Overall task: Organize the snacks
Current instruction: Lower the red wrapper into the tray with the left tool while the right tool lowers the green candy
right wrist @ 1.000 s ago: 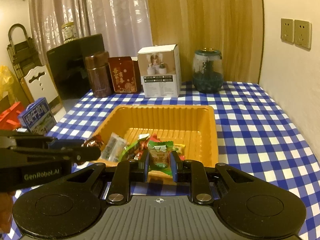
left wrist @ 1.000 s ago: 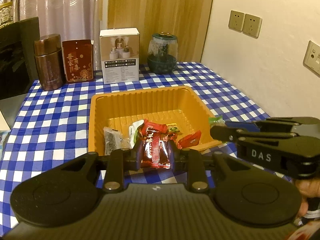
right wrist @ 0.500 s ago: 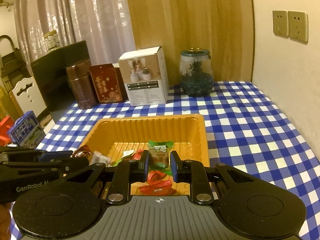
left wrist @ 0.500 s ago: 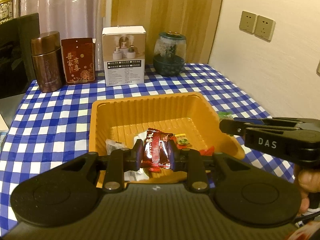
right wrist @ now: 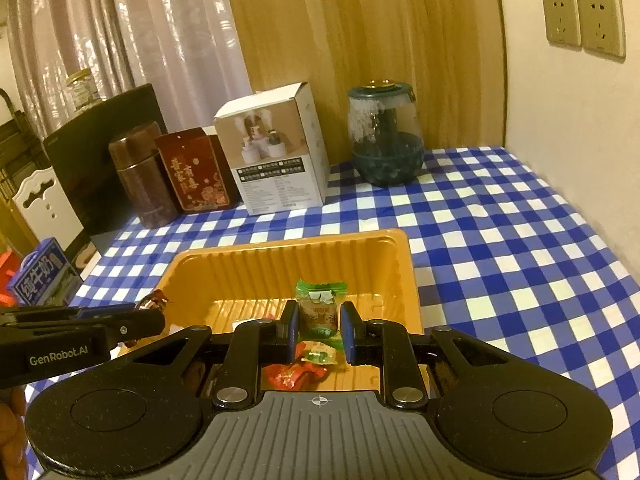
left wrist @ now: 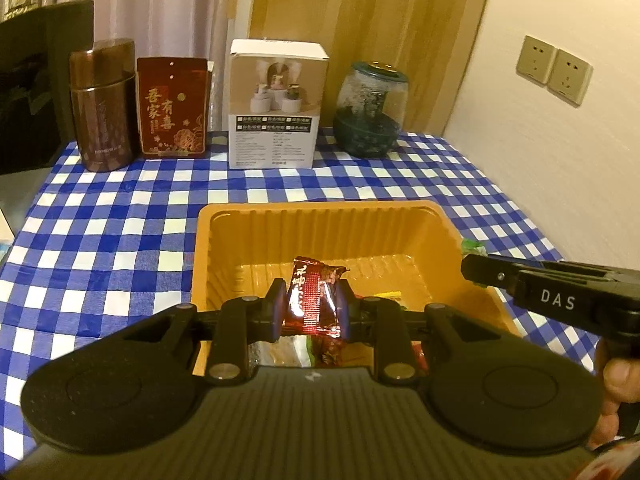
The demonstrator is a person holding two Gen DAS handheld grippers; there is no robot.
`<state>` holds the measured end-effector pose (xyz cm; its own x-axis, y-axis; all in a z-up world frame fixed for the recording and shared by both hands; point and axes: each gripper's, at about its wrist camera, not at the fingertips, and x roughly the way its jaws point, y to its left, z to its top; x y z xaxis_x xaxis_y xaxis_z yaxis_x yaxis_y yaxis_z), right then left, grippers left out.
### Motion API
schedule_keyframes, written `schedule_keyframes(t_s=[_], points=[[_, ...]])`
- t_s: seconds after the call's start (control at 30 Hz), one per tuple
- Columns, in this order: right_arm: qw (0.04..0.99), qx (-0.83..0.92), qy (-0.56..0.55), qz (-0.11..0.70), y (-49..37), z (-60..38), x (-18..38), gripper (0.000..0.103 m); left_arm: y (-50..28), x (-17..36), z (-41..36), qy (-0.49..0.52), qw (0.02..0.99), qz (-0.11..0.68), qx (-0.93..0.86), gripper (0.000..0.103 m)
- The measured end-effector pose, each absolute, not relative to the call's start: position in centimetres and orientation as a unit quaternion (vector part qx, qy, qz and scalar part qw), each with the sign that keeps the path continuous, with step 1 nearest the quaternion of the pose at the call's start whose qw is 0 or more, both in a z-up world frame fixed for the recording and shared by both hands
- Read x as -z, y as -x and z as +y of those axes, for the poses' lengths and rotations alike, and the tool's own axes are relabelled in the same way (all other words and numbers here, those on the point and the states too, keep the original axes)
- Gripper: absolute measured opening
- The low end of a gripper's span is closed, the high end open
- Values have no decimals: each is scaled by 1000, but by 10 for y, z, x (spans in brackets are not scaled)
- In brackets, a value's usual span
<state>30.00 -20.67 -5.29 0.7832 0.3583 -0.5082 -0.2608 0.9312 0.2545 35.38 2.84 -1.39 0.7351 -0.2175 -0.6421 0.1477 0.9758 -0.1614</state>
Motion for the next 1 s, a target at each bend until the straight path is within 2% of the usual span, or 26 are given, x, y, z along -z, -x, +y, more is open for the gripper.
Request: schedule_keyframes(t_s=[1.0], points=[[935,-150,-84,310,-347,-191,74,22,-402,37,29,45,924,366,95,23]])
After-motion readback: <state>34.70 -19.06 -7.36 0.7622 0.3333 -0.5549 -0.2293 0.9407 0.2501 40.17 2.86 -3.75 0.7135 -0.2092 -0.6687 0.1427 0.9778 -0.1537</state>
